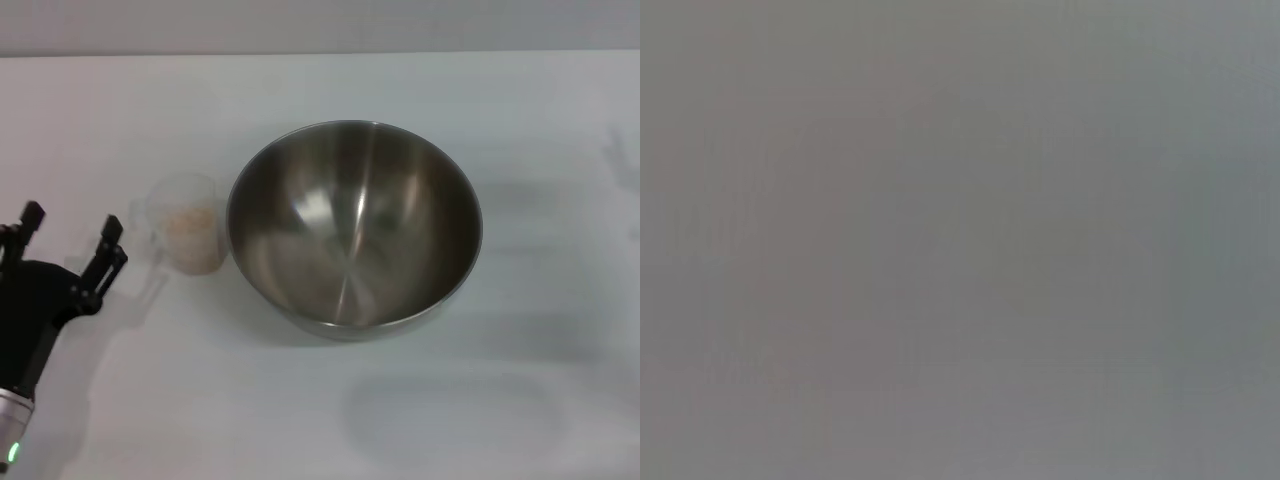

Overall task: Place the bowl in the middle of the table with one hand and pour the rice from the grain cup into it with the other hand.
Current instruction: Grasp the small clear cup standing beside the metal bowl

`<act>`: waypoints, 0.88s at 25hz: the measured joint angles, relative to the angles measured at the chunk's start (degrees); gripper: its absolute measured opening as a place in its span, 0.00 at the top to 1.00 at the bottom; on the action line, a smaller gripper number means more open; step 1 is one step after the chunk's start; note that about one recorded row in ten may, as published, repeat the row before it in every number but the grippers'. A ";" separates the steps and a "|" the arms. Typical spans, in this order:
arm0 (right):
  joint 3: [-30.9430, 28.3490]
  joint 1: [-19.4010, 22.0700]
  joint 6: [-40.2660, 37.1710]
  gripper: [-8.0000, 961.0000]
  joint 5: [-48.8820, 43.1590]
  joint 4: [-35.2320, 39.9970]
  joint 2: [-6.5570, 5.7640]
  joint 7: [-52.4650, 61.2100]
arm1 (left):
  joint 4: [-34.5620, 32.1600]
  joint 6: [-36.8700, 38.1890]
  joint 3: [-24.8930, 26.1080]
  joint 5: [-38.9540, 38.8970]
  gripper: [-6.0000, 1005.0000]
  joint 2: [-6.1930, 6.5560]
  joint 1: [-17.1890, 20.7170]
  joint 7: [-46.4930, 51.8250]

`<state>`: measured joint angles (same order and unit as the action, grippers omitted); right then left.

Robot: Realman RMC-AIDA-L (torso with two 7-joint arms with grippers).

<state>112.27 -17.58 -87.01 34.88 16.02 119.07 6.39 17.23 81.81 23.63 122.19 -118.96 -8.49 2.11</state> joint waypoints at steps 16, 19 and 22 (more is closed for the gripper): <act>-1.36 -0.15 -1.38 0.14 -0.09 -0.49 -0.07 0.12 | 0.09 -9.56 -0.28 -0.33 0.21 -0.13 -2.98 -0.07; -1.36 0.06 -1.98 0.14 -0.07 -0.63 -0.06 0.13 | -0.18 -12.12 1.11 -0.46 0.21 -0.07 -4.17 -0.08; -1.36 0.12 -2.10 0.14 -0.07 -0.69 0.01 0.14 | -0.31 -13.71 2.09 -0.47 0.21 -0.01 -4.95 -0.08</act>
<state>110.91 -17.47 -89.11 34.81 15.33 119.07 6.53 16.92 68.10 25.71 121.72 -118.97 -13.44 2.02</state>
